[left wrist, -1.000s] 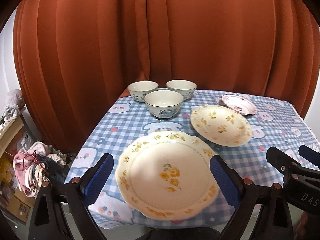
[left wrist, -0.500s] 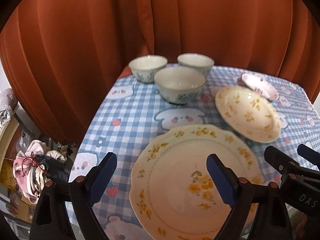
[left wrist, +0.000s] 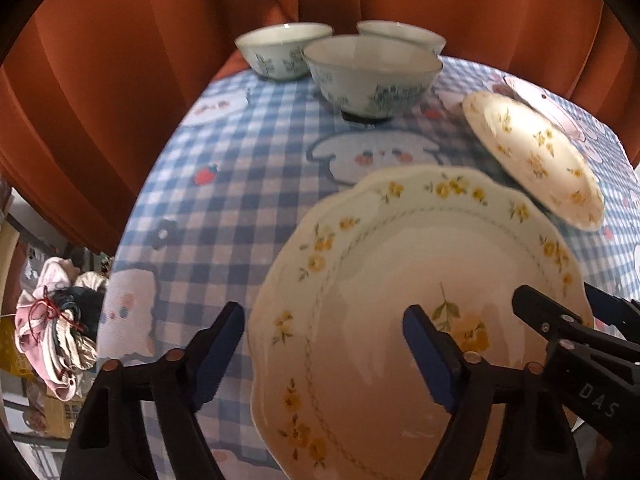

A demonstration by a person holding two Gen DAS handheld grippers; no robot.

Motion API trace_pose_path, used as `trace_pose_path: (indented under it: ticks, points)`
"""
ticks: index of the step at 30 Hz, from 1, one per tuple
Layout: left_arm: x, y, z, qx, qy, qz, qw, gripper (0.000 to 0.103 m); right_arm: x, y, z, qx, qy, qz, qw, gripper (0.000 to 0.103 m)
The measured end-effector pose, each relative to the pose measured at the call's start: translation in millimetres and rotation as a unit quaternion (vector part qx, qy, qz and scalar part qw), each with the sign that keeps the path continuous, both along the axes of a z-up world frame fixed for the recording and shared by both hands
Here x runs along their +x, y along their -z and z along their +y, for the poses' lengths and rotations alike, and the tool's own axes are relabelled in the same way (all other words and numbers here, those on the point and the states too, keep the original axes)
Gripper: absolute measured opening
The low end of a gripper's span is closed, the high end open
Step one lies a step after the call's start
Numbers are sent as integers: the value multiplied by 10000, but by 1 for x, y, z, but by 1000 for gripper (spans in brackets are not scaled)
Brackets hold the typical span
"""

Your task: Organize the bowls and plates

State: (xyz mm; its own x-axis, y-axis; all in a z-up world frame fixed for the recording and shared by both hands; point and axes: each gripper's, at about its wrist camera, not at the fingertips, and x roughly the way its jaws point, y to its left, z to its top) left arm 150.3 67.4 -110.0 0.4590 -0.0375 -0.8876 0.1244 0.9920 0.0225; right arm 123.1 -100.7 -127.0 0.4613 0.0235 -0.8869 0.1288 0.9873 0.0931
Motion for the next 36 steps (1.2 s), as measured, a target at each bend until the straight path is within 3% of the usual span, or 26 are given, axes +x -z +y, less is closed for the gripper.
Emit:
trace_pose_path:
  ticks: [6,19,36]
  points:
    - [2,4,1,-205,117,113,9997,74,6,12,7,-3,6,249,9997,68]
    - [14,0,5,-533,128,459,9974,74,13,10,8,76,197,530,9984,68]
    - [19,-39,-16,-695,353,156,9968,75,9,-42,-7,-76,381,175,9991,68]
